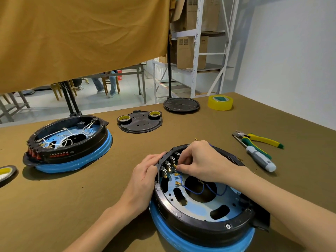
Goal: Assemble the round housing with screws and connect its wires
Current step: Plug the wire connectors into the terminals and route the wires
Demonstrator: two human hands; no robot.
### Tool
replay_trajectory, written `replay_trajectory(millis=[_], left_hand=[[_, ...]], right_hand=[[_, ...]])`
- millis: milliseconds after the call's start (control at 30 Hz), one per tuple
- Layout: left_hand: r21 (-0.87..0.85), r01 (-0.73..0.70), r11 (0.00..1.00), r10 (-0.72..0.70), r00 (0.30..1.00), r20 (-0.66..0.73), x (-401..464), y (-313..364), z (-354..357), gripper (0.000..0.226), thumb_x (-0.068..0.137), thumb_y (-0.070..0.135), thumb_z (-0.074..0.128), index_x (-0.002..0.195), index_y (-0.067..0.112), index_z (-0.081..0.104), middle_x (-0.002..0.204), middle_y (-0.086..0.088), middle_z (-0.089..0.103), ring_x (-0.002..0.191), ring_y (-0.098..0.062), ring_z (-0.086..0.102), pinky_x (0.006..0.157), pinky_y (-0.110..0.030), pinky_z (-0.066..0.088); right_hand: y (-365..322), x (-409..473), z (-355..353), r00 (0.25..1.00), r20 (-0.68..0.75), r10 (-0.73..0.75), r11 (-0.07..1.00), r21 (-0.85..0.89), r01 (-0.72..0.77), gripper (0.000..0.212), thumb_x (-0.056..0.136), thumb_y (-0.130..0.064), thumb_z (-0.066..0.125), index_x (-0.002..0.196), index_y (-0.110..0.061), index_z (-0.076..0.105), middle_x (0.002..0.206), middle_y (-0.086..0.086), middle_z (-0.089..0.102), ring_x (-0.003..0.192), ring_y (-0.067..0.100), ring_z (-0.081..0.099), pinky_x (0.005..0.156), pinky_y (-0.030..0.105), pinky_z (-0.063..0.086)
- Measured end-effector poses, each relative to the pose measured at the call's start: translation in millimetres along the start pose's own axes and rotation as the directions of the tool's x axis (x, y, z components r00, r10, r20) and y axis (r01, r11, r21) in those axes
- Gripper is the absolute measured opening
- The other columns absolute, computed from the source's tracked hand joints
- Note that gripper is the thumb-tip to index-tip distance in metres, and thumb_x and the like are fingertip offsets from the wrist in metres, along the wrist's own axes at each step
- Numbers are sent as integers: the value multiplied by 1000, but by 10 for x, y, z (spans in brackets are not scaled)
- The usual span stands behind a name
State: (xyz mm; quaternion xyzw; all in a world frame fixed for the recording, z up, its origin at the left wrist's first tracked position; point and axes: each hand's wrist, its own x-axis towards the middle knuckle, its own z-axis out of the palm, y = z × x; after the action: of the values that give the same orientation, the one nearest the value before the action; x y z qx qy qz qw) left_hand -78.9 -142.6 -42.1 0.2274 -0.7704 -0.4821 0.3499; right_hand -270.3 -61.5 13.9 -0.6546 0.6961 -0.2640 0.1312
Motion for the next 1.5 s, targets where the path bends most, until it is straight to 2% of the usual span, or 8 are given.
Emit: replay_trajectory(millis=[100,300,567,700,1067,1200,1300,1500], left_hand=[[-1,-7,1000,8,1000,14,6,4,-4,64,90,50,32,137,19,64,130,13,64,126,-5,59,107,-36,51],[-4,-16,1000,16,1000,18,6,-12,-19,66,88,52,31,137,20,63,131,14,64,126,-4,59,105,-31,51],[-9,0,1000,0,1000,18,3,-17,-13,66,88,52,31,138,22,63,132,15,63,126,-3,58,107,-35,50],[-13,0,1000,0,1000,18,4,-7,-7,61,88,53,31,134,29,63,130,17,63,125,-1,58,105,-29,49],[-12,-9,1000,9,1000,12,4,-4,-10,69,88,53,31,140,18,62,132,14,63,126,-3,58,106,-27,50],[-14,8,1000,-8,1000,16,-1,0,-6,63,93,46,32,141,17,61,133,12,62,127,-5,58,108,-34,50],[0,19,1000,-19,1000,14,-2,0,-6,59,96,38,30,141,16,61,133,11,62,127,-5,58,109,-37,50],[18,27,999,-27,1000,9,-9,25,-7,59,95,37,29,142,17,60,133,14,61,126,-1,57,110,-34,49]], right_hand=[[-5,-14,-11,1000,3,-11,1000,2,11,12,90,-25,77,83,-17,83,69,-8,74,61,2,67,54,14,46],[12,-24,-17,1000,-9,-3,1000,14,4,11,89,-26,79,83,-17,84,72,-9,76,66,3,70,60,13,51],[-23,-29,-4,1000,-19,-15,1000,-24,14,12,90,-25,77,85,-16,84,73,-7,76,66,5,70,64,28,60],[-33,-34,1,999,-29,-18,999,-34,17,13,90,-25,76,84,-17,83,73,-7,76,66,4,70,65,27,60],[-17,-41,-15,1000,-31,-7,1000,2,7,14,89,-23,78,78,-16,82,69,-9,75,65,5,69,60,21,56],[-43,-47,-16,999,-32,-8,1000,-16,8,14,89,-23,77,78,-17,82,70,-9,75,64,4,69,58,17,55],[-73,-60,-5,999,-40,-12,999,-48,10,14,90,-22,76,79,-16,82,70,-8,75,64,5,69,59,21,57],[-134,-59,28,998,-69,1,995,-95,-7,14,89,-22,75,77,-19,81,66,-13,70,61,2,66,59,24,58]])
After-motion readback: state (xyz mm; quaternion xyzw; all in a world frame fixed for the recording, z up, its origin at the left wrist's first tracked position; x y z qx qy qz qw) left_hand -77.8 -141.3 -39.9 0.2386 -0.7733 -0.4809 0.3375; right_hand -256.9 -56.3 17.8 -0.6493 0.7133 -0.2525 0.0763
